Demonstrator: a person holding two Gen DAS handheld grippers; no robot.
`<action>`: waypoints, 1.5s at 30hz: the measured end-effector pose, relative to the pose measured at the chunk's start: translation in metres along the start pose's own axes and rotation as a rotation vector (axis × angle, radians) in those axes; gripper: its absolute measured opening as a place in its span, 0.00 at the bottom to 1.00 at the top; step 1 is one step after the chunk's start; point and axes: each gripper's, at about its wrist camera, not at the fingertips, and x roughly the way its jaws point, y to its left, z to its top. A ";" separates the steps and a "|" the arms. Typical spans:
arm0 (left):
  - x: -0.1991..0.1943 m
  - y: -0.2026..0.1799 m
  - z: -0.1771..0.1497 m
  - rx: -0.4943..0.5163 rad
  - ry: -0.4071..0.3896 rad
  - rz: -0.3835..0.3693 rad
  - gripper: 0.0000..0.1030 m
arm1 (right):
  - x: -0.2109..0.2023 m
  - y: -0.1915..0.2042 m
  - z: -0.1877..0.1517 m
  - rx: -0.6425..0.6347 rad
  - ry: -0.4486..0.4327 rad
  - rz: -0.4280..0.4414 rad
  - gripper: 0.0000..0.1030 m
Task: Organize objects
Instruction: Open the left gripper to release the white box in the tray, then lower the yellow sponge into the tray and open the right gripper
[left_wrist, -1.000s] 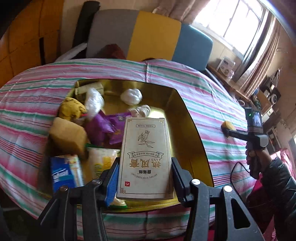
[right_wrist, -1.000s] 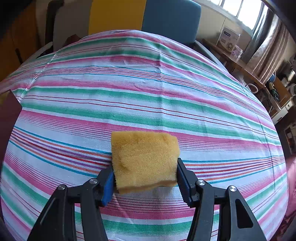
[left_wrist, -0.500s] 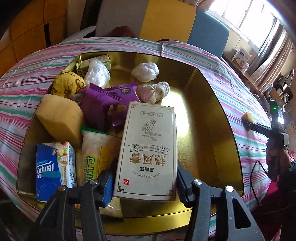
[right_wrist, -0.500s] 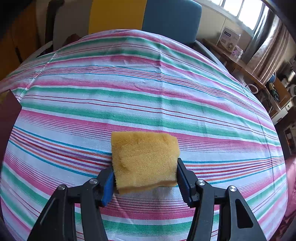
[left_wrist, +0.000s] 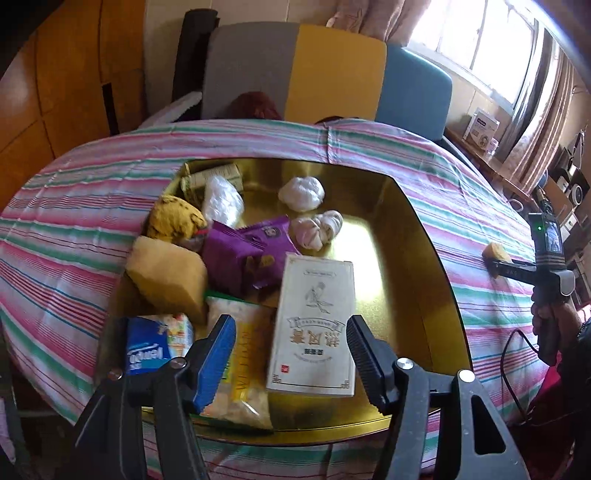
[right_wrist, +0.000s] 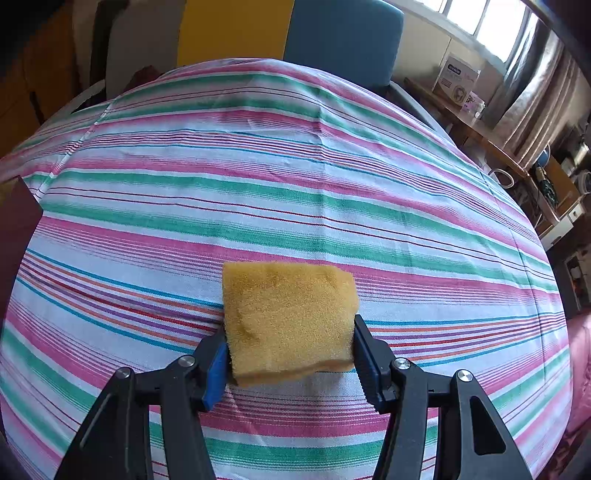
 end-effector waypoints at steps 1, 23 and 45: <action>-0.003 0.001 0.001 0.000 -0.010 0.006 0.61 | 0.000 0.000 0.000 -0.001 0.000 -0.002 0.57; -0.034 0.046 0.004 -0.058 -0.108 0.090 0.61 | -0.154 0.223 0.023 -0.276 -0.201 0.375 0.57; -0.047 0.091 -0.003 -0.129 -0.151 0.162 0.75 | -0.094 0.279 0.008 -0.232 -0.005 0.384 0.78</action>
